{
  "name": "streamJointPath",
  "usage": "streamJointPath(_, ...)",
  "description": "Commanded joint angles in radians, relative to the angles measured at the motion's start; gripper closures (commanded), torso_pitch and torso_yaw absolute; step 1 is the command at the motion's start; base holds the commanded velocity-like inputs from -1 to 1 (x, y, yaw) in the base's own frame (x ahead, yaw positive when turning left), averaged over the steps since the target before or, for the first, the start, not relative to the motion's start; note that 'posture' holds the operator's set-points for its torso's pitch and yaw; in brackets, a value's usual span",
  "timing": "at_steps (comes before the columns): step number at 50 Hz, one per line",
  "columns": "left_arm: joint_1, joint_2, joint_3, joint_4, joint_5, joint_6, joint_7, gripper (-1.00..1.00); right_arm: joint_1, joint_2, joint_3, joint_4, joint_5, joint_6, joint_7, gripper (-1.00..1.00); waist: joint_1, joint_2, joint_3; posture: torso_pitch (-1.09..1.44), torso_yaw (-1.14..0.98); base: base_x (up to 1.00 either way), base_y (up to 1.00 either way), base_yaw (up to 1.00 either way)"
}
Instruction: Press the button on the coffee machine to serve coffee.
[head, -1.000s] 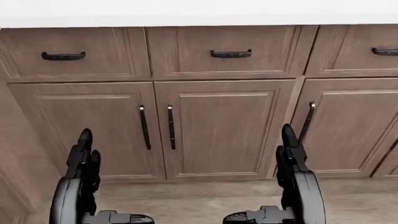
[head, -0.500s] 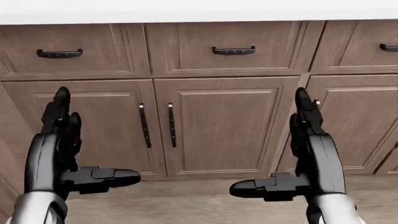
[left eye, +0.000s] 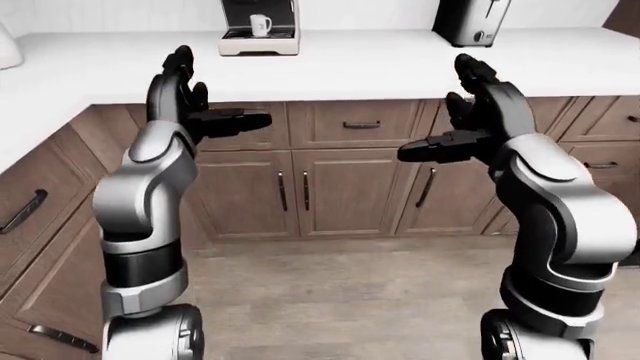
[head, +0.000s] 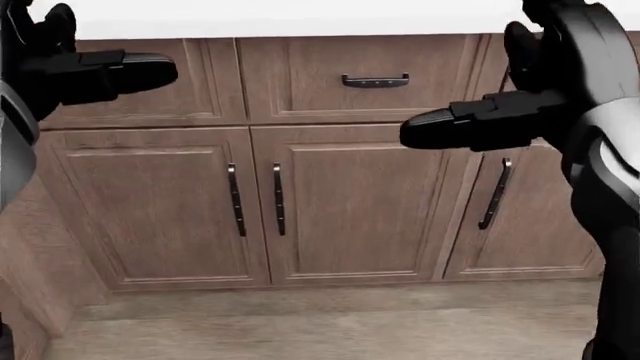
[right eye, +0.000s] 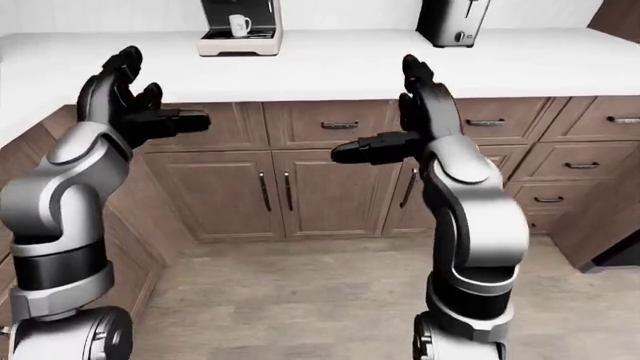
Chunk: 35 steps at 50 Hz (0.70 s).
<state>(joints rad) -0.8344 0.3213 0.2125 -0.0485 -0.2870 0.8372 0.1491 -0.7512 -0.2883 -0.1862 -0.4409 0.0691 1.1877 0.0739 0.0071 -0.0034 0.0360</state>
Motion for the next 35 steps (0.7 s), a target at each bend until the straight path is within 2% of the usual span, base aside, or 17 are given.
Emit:
streamJointPath(1, -0.057, 0.020, 0.002, -0.020, -0.011, -0.025, 0.010, -1.00, -0.048, -0.019, -0.002, -0.020, 0.007, -0.004, 0.000, -1.00, 0.000, 0.002, -0.024, 0.00, 0.00, 0.00, 0.00, 0.00)
streamJointPath(8, -0.123, 0.053, -0.006, 0.048, -0.012, -0.028, 0.002, -1.00, -0.143, -0.074, -0.019, 0.027, 0.028, 0.037, 0.005, -1.00, 0.000, 0.002, -0.020, 0.00, 0.00, 0.00, 0.00, 0.00)
streamJointPath(9, -0.128, 0.054, -0.008, 0.052, -0.011, -0.027, 0.002, -1.00, -0.148, -0.083, -0.021, 0.030, 0.030, 0.034, 0.010, -1.00, -0.002, 0.005, -0.045, 0.00, 0.00, 0.07, 0.00, 0.00)
streamJointPath(12, -0.143, 0.053, -0.009, 0.062, -0.012, -0.025, 0.003, -1.00, -0.145, -0.089, -0.023, 0.021, 0.040, 0.036, 0.017, -1.00, -0.005, 0.008, -0.018, 0.00, 0.00, 0.22, 0.04, 0.00)
streamJointPath(14, -0.144, 0.055, -0.007, 0.062, -0.012, -0.022, 0.003, -1.00, -0.147, -0.092, -0.025, 0.014, 0.041, 0.045, 0.013, -1.00, -0.006, -0.003, 0.006, 0.00, 0.00, 0.33, 0.12, 0.00)
streamJointPath(17, -0.152, 0.056, -0.008, 0.068, -0.013, -0.021, 0.004, -1.00, -0.143, -0.095, -0.028, 0.013, 0.045, 0.044, 0.013, -1.00, -0.009, 0.011, 0.004, 0.00, 0.00, 0.34, 0.11, 0.00)
streamJointPath(19, -0.154, 0.053, -0.008, 0.056, -0.016, -0.011, 0.008, -1.00, -0.146, -0.099, -0.031, 0.003, 0.048, 0.055, 0.012, -1.00, -0.015, 0.042, -0.003, 0.00, 0.00, 0.34, 0.11, 0.00)
streamJointPath(20, -0.152, 0.055, -0.007, 0.054, -0.017, -0.012, 0.007, -1.00, -0.148, -0.102, -0.031, -0.004, 0.050, 0.065, 0.012, -1.00, -0.017, 0.070, -0.008, 0.00, 0.00, 0.34, 0.09, 0.00)
streamJointPath(21, -0.149, 0.055, -0.008, 0.056, -0.016, -0.015, 0.007, -1.00, -0.139, -0.102, -0.033, -0.004, 0.050, 0.060, 0.011, -1.00, -0.014, 0.083, 0.000, 0.00, 0.00, 0.34, 0.08, 0.00)
streamJointPath(22, -0.145, 0.054, -0.010, 0.067, -0.013, -0.029, 0.003, -1.00, -0.134, -0.098, -0.036, -0.004, 0.052, 0.054, 0.010, -1.00, -0.016, 0.059, 0.002, 0.00, 0.00, 0.34, 0.08, 0.00)
streamJointPath(23, -0.146, 0.052, -0.012, 0.072, -0.011, -0.035, 0.003, -1.00, -0.131, -0.096, -0.033, -0.002, 0.053, 0.051, 0.009, -1.00, -0.023, 0.072, 0.002, 0.00, 0.00, 0.34, 0.09, 0.00)
streamJointPath(24, -0.144, 0.050, -0.012, 0.072, -0.011, -0.035, 0.003, -1.00, -0.135, -0.095, -0.032, 0.001, 0.054, 0.052, 0.007, -1.00, -0.017, 0.069, -0.005, 0.00, 0.00, 0.34, 0.08, 0.00)
streamJointPath(26, -0.143, 0.052, -0.010, 0.076, -0.011, -0.037, 0.000, -1.00, -0.143, -0.099, -0.030, 0.004, 0.055, 0.056, 0.005, -1.00, -0.015, 0.055, -0.015, 0.00, 0.00, 0.34, 0.08, 0.00)
streamJointPath(30, -0.145, 0.054, -0.008, 0.067, -0.014, -0.024, 0.002, -1.00, -0.136, -0.100, -0.028, 0.008, 0.054, 0.050, 0.005, -1.00, -0.001, 0.017, -0.010, 0.00, 0.00, 0.34, 0.08, 0.00)
streamJointPath(32, -0.141, 0.054, -0.009, 0.075, -0.012, -0.038, -0.003, -1.00, -0.143, -0.106, -0.028, 0.001, 0.055, 0.065, 0.006, -1.00, 0.009, -0.018, -0.012, 0.00, 0.00, 0.34, 0.08, 0.00)
streamJointPath(34, -0.134, 0.057, -0.005, 0.055, -0.016, -0.022, 0.000, -1.00, -0.129, -0.102, -0.032, -0.007, 0.055, 0.061, 0.005, -1.00, 0.014, -0.077, -0.028, 0.00, 0.00, 0.34, 0.08, 0.00)
streamJointPath(35, -0.130, 0.056, -0.004, 0.050, -0.016, -0.020, 0.002, -1.00, -0.126, -0.102, -0.033, -0.008, 0.056, 0.061, 0.006, -1.00, 0.004, -0.035, -0.010, 0.00, 0.00, 0.34, 0.08, 0.00)
